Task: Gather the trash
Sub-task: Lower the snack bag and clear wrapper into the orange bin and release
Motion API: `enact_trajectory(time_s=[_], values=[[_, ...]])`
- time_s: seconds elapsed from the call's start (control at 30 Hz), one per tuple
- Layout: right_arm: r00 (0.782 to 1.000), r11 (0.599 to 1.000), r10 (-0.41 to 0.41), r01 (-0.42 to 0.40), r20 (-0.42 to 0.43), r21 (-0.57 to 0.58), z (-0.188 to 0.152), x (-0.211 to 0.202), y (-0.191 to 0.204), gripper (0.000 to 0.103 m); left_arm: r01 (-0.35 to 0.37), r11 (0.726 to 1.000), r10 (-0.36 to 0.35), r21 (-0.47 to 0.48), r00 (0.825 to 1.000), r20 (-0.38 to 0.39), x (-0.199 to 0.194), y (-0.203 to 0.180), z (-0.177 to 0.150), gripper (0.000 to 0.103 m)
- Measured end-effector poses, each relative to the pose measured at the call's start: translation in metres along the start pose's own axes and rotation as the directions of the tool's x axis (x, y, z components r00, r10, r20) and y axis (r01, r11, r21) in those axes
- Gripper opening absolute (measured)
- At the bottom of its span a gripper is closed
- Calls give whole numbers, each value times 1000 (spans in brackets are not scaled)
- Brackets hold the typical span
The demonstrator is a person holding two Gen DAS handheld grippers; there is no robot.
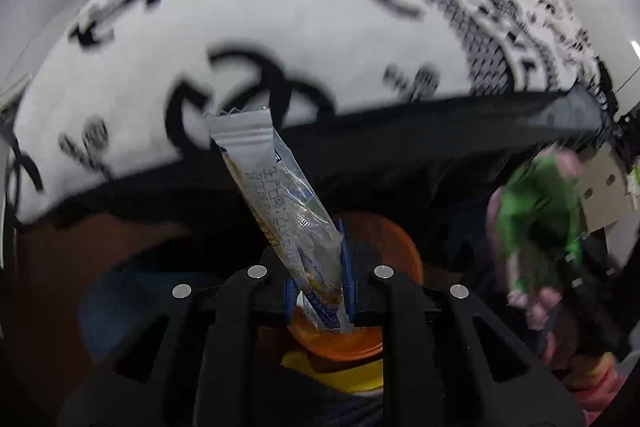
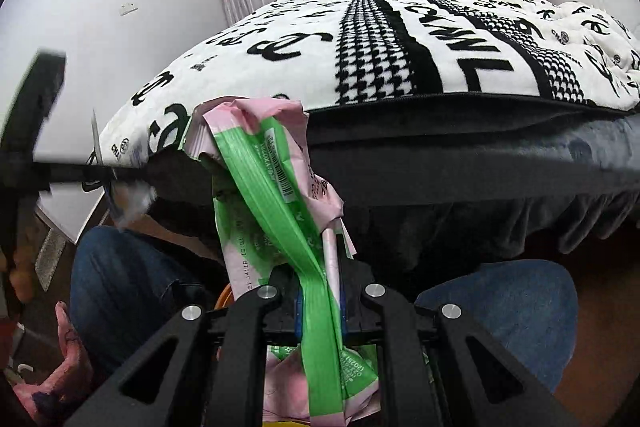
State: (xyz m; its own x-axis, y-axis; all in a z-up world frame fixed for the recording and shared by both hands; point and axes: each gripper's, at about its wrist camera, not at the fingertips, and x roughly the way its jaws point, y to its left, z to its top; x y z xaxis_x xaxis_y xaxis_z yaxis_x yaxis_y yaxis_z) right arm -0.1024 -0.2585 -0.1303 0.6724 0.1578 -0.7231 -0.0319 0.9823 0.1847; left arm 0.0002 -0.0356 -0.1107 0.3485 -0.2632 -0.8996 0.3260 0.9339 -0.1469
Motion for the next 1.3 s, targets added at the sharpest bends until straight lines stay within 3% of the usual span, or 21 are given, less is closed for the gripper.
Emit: enact_trajectory(time_s=[0.23,0.43,0.67,0.9,1.03,1.07,1.1,1.13,1.17,1.2,1.3], values=[[999,1000,-12,12,-51,8,-3,22,-1,11,-24,1000,26,16,991,-130,60,0,-25,17],[986,1000,7,-7,-167,2,-12,62,1,11,-15,998,30,59,965,-262,114,-14,-37,17],[944,999,40,-34,-327,24,-25,126,-4,12,-19,996,53,92,923,-382,168,-24,-53,17],[886,999,47,-31,-461,42,-47,176,-7,12,-15,997,46,73,895,-443,200,-15,-61,17],[872,999,36,-20,-488,38,-51,186,-5,16,-12,998,41,67,883,-467,211,-12,-66,18],[873,999,38,-19,-486,45,-51,186,-6,25,-17,998,45,64,882,-469,212,-11,-66,22],[877,999,35,-12,-480,52,-49,187,-6,31,-29,998,56,64,882,-469,213,-10,-65,34],[881,998,34,-7,-472,60,-46,185,-8,49,-35,997,61,63,882,-467,213,-10,-64,43],[887,998,35,-4,-460,68,-44,183,-10,62,-42,997,66,62,884,-462,212,-8,-63,64],[892,997,29,4,-452,72,-43,181,-10,65,-55,996,78,64,890,-448,209,-6,-61,72],[895,995,39,5,-445,98,-40,179,-14,68,-75,994,100,76,900,-423,204,-4,-54,72]])
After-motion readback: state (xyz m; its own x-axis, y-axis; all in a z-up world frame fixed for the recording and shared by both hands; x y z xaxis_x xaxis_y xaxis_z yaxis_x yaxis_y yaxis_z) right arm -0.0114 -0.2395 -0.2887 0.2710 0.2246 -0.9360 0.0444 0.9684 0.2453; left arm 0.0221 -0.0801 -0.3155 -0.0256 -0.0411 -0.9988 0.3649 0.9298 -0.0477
